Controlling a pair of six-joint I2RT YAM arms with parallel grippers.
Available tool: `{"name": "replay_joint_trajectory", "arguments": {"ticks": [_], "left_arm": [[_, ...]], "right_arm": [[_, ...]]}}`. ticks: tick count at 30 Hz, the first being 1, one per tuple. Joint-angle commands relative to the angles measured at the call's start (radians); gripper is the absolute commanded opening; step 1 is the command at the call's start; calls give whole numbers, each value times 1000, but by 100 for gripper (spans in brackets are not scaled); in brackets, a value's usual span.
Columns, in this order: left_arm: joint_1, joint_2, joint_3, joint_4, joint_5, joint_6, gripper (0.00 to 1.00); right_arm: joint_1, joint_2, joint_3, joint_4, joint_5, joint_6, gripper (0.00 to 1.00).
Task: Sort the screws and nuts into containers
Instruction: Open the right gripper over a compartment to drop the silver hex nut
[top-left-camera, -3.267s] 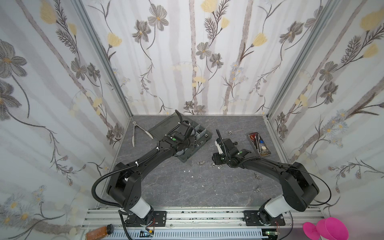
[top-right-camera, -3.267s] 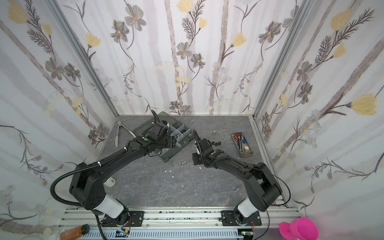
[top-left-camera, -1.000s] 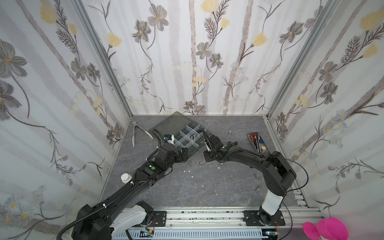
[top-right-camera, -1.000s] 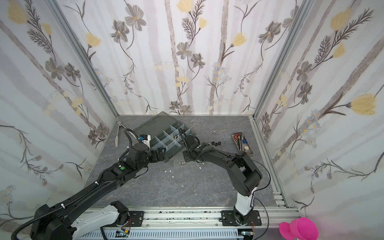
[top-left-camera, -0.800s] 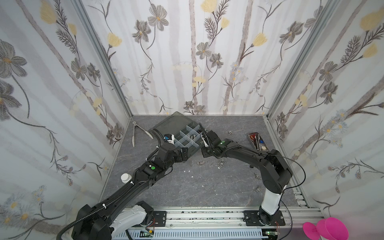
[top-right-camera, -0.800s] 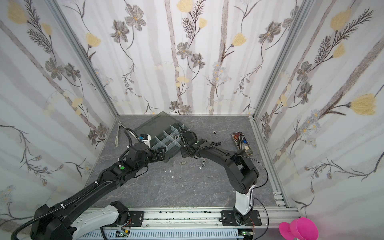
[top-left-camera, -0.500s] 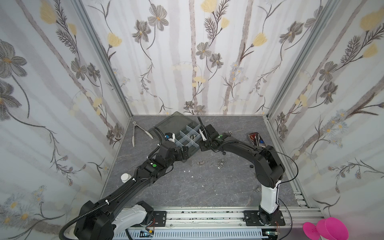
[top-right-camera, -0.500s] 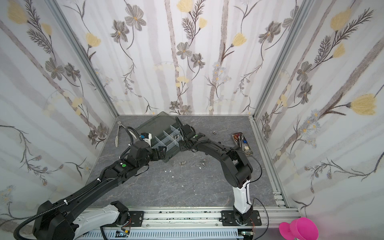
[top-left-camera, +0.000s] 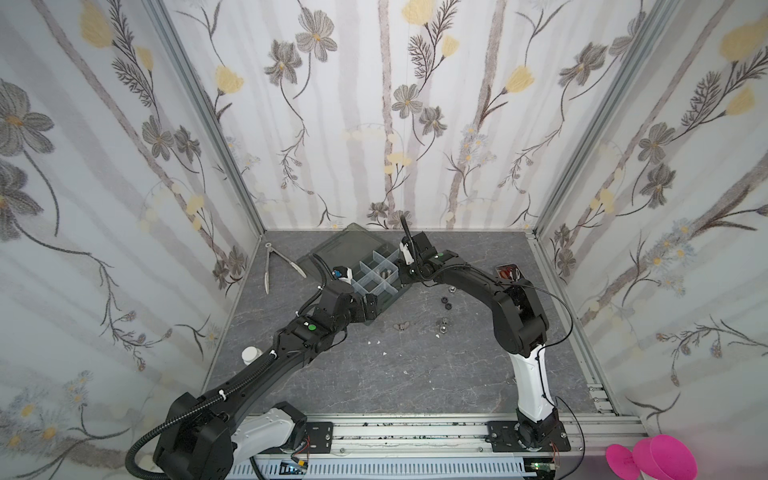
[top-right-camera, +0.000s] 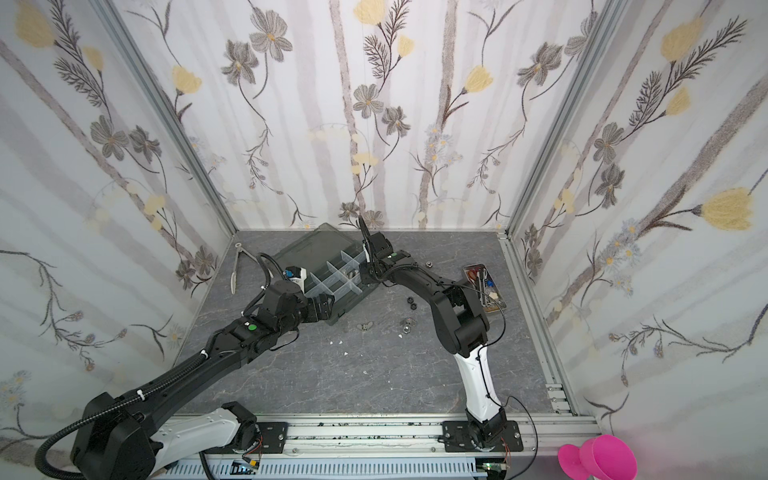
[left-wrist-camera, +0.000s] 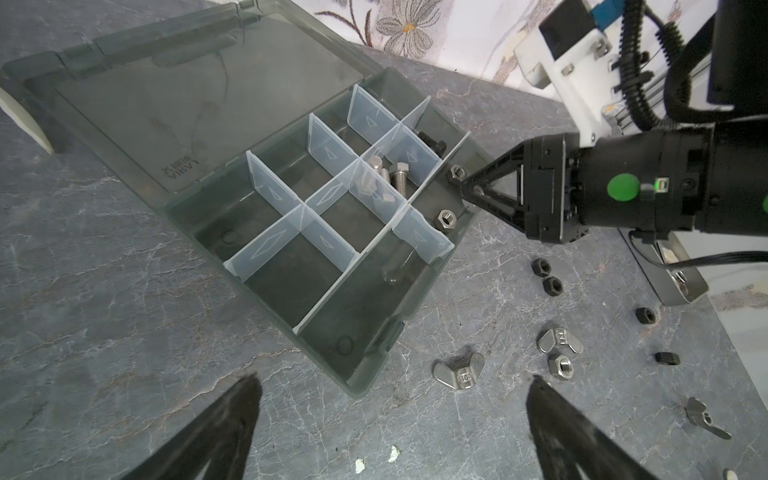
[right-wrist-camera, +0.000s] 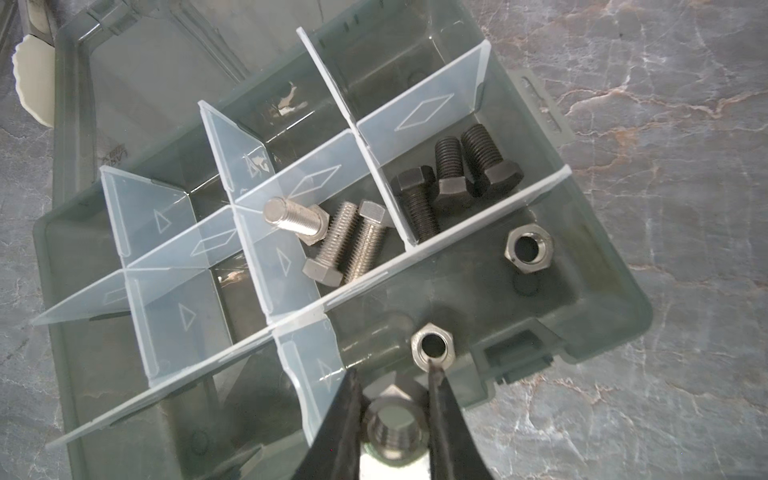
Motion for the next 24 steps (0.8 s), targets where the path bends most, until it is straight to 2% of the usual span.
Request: {"name": "replay_joint_trajectory", "arguments": {"ticks": [1, 8, 15, 19, 24], "left_arm": [[3, 2, 15, 0, 4, 10, 100], [7, 0, 22, -24, -3, 13, 100], [8, 0, 46, -53, 18, 28, 99], [4, 13, 71, -73, 35, 33, 96], [-79, 41, 108, -101, -37, 52, 91]], "right_arm": [[-9, 27, 45, 3, -32, 5, 17], [-23, 65, 88, -3, -50, 14, 23], [-33, 46, 89, -7, -52, 15, 37], [-36, 17, 71, -9, -49, 14, 41], [-48, -65, -14, 37, -61, 20, 42]]}}
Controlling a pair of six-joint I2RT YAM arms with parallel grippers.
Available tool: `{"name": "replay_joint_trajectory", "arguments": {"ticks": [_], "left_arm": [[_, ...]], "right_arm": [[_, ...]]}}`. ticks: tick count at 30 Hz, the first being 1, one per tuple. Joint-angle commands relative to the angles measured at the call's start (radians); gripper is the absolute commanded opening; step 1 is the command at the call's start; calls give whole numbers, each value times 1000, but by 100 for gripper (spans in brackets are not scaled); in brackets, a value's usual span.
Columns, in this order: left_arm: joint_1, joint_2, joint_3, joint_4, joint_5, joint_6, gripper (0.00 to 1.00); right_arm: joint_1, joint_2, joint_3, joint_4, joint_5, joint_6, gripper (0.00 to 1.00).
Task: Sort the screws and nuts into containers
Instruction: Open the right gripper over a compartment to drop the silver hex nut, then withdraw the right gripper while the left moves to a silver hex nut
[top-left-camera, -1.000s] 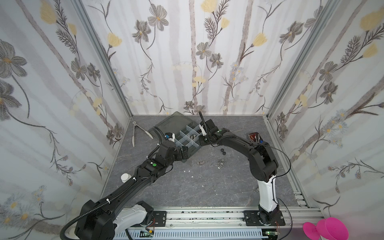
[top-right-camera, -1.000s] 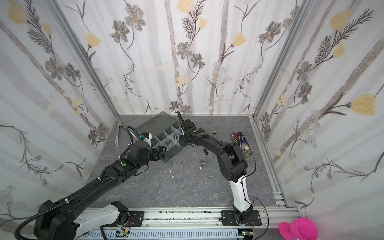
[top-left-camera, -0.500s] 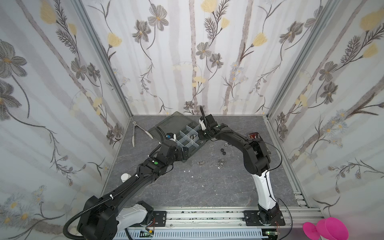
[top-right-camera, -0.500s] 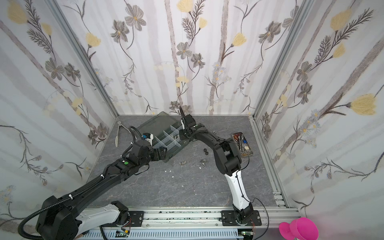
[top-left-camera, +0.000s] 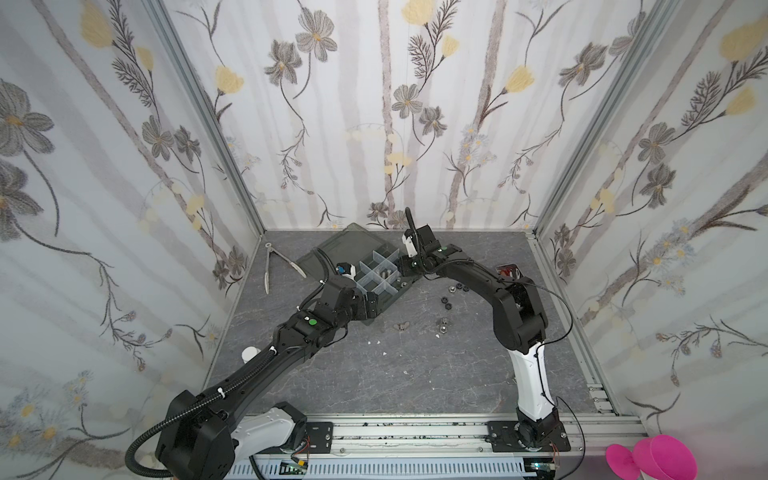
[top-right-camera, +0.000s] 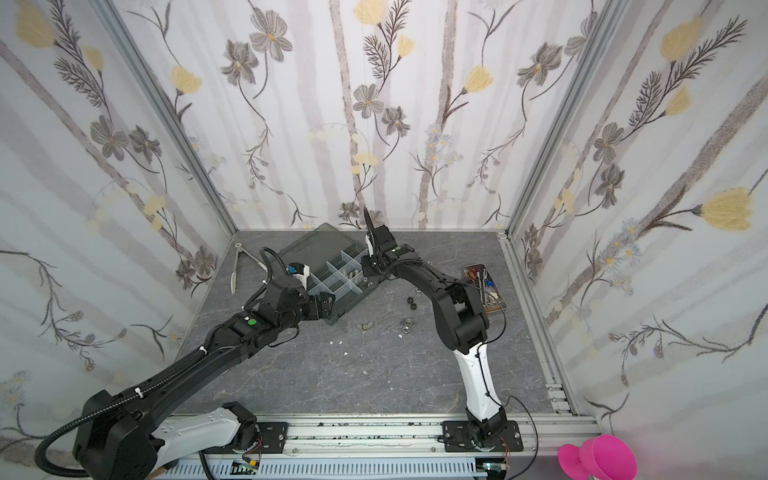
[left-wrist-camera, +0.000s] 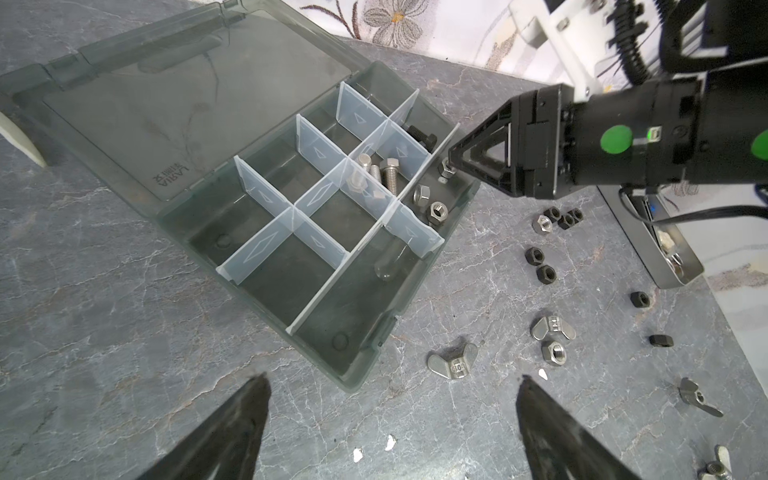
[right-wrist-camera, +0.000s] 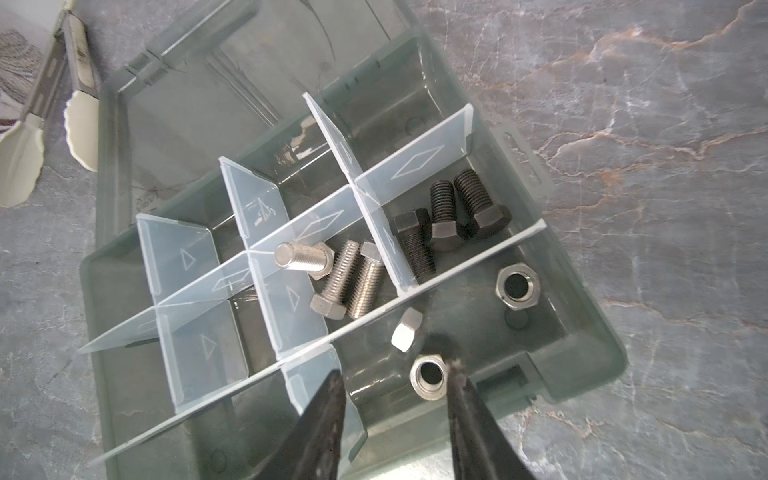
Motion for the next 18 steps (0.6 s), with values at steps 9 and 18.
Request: {"name": "replay_joint_trajectory", "arguments": {"ticks": [9, 18], "left_arm": [[-183, 162, 134, -40, -116, 24, 81], [-306, 372, 278, -70, -143, 21, 75]], "right_arm": [[-70, -290, -347, 194, -78, 60, 43], [-243, -570, -674, 310, -163, 109, 44]]}}
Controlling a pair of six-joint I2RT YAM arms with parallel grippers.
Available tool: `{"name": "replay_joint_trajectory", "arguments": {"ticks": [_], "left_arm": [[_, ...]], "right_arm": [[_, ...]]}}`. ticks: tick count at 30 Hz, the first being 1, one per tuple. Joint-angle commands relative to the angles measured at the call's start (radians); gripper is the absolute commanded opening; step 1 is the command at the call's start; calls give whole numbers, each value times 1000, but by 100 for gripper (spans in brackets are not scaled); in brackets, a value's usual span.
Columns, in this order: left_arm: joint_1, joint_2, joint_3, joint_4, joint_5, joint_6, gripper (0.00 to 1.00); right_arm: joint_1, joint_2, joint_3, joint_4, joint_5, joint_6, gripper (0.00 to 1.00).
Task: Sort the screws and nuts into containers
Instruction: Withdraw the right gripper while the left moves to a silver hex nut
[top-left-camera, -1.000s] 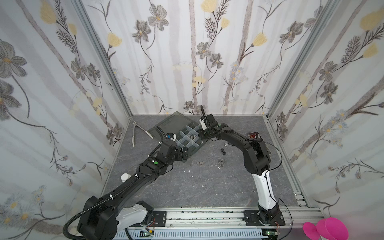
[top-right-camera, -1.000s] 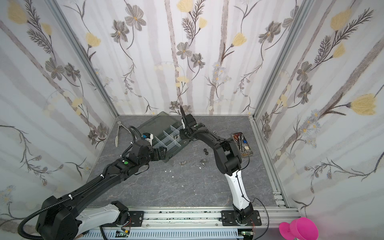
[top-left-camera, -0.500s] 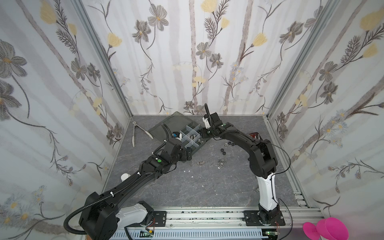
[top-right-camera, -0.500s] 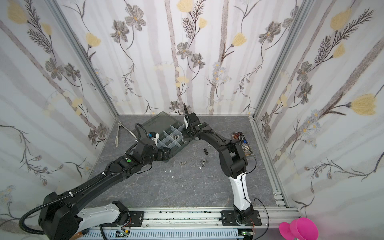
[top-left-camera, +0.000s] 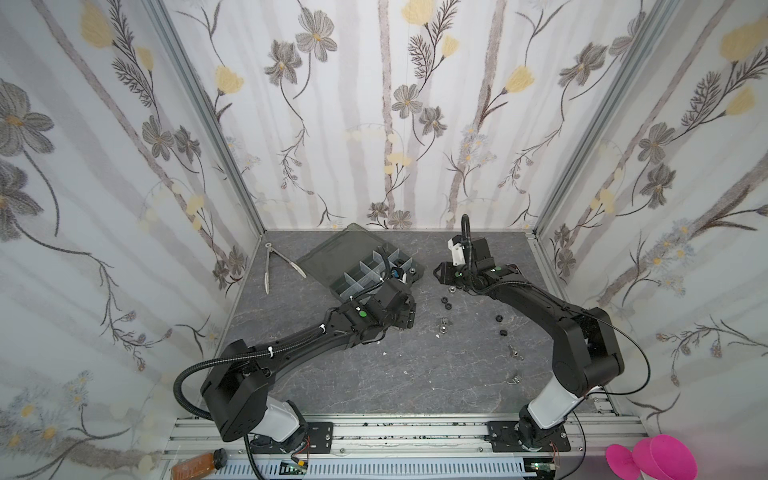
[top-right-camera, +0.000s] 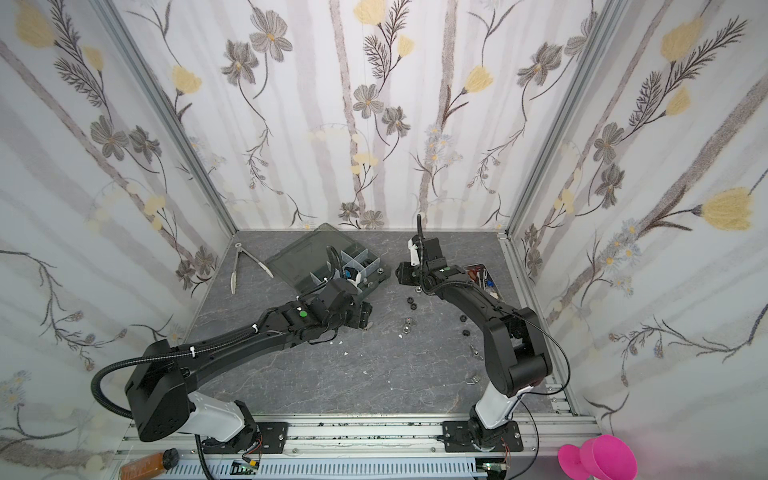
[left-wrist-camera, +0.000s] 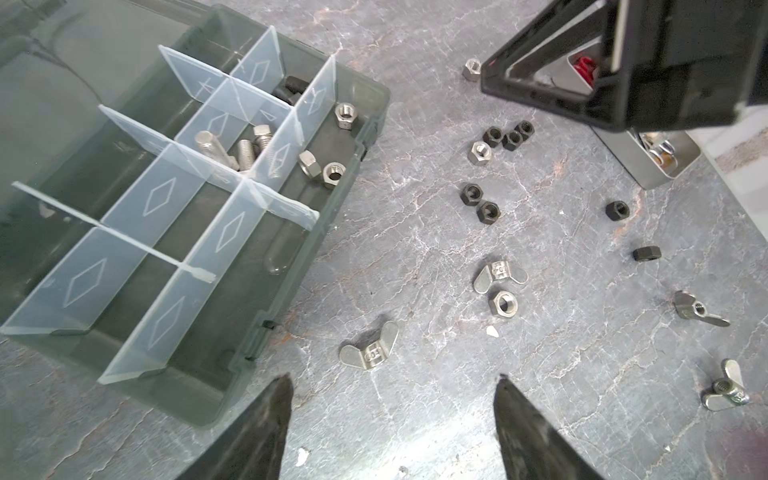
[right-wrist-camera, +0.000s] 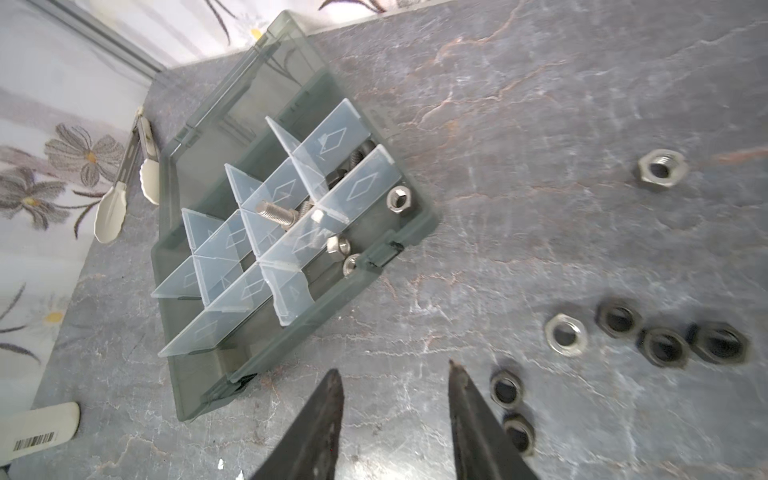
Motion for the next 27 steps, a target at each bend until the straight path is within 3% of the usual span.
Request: {"name": "replay_joint_trajectory", "arguments": {"ticks": [1, 7, 13, 27], "left_arm": [[-33, 62, 49, -15, -22, -2, 75], [-91, 192, 144, -42, -20, -7, 74], [-144, 301, 238, -79, -27, -10, 71], [-176, 479, 343, -78, 28, -38, 64]], "right_arm": [[-59, -96, -83, 85, -61, 36, 44], [-170, -248, -244, 164, -136, 95, 44], [-210, -322, -318, 171, -118, 109, 45], [-259, -359, -358, 183, -95, 137, 47]]}}
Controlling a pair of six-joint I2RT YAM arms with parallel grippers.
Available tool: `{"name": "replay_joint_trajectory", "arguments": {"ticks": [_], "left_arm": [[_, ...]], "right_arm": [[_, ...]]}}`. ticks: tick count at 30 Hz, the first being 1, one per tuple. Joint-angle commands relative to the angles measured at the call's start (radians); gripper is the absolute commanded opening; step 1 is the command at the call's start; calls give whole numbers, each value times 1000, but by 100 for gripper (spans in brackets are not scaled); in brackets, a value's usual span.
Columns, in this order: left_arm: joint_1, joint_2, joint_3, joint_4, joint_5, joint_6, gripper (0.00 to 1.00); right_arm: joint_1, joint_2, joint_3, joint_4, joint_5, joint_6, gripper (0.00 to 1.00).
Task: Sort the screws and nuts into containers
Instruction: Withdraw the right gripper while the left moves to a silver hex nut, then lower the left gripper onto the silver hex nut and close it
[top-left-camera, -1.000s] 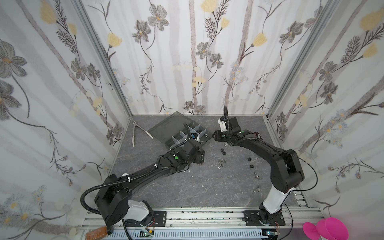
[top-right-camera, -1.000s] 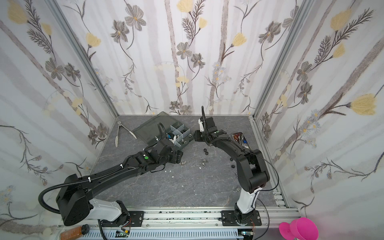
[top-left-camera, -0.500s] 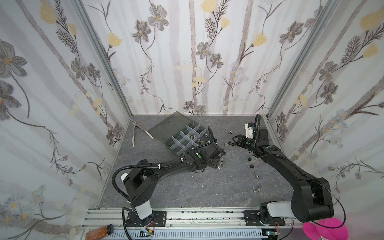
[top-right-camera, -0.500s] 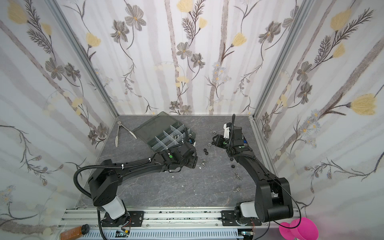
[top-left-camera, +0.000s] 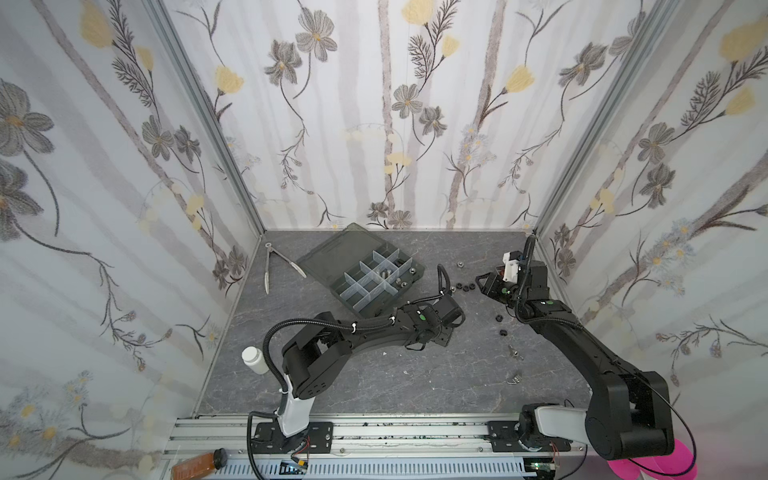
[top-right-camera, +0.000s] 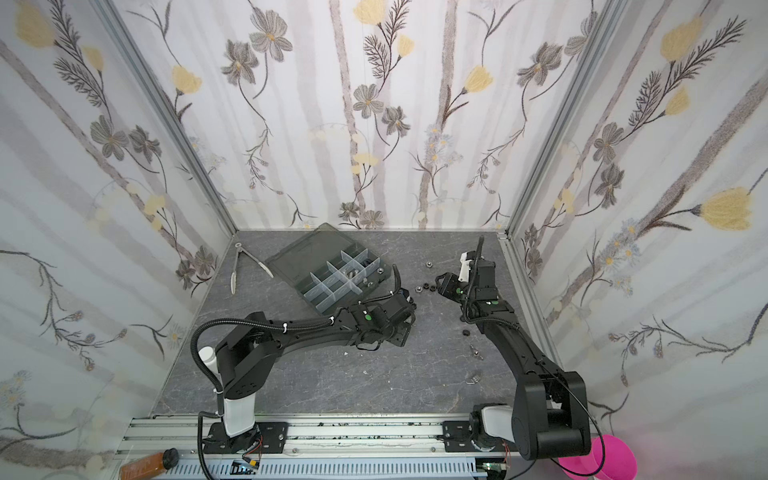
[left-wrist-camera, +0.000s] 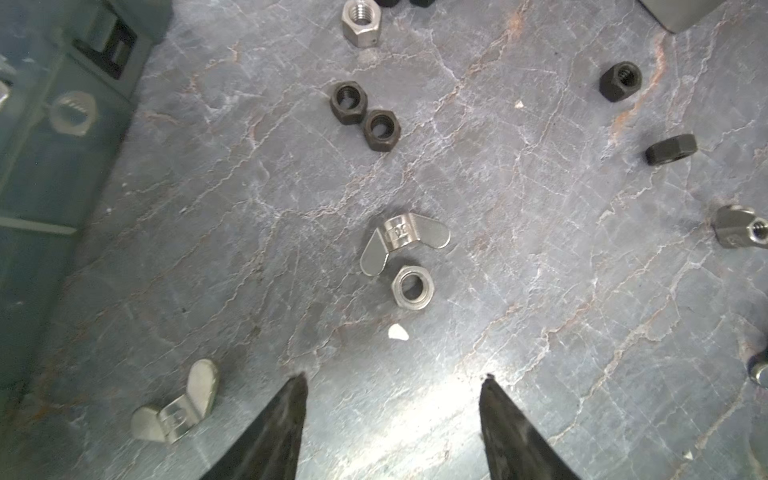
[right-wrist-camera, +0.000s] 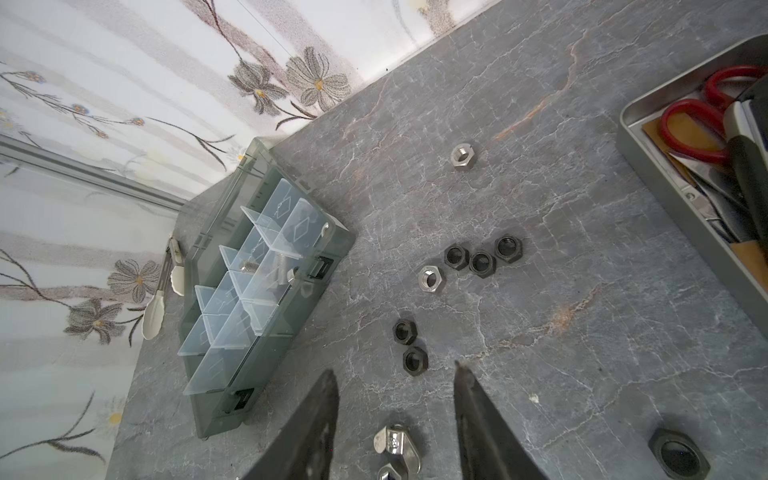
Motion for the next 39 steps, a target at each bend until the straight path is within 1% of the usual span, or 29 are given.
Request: {"name": "replay_joint_trajectory", "arguments": {"ticks": [1, 9, 13, 16, 26, 39], "left_arm": [[-2, 39, 35, -12, 4, -14, 64], [-1, 112, 83, -24, 15, -10, 62], [-1, 153, 115, -40, 9, -8, 58], [-4, 178, 134, -45, 11, -2, 53], [-2, 232, 179, -54, 11, 2, 44], [-2, 276, 226, -68, -2, 12, 40]], "right_arm": [[-4, -9, -6, 36, -6, 9, 47], [-9, -8, -11, 41, -10, 9, 47], [-14, -9, -14, 46, -13, 8, 47], [-17, -9, -18, 47, -14, 9, 47], [-23, -6, -22, 55, -22, 9, 47], [-25, -8, -26, 63, -32, 13, 47]]}}
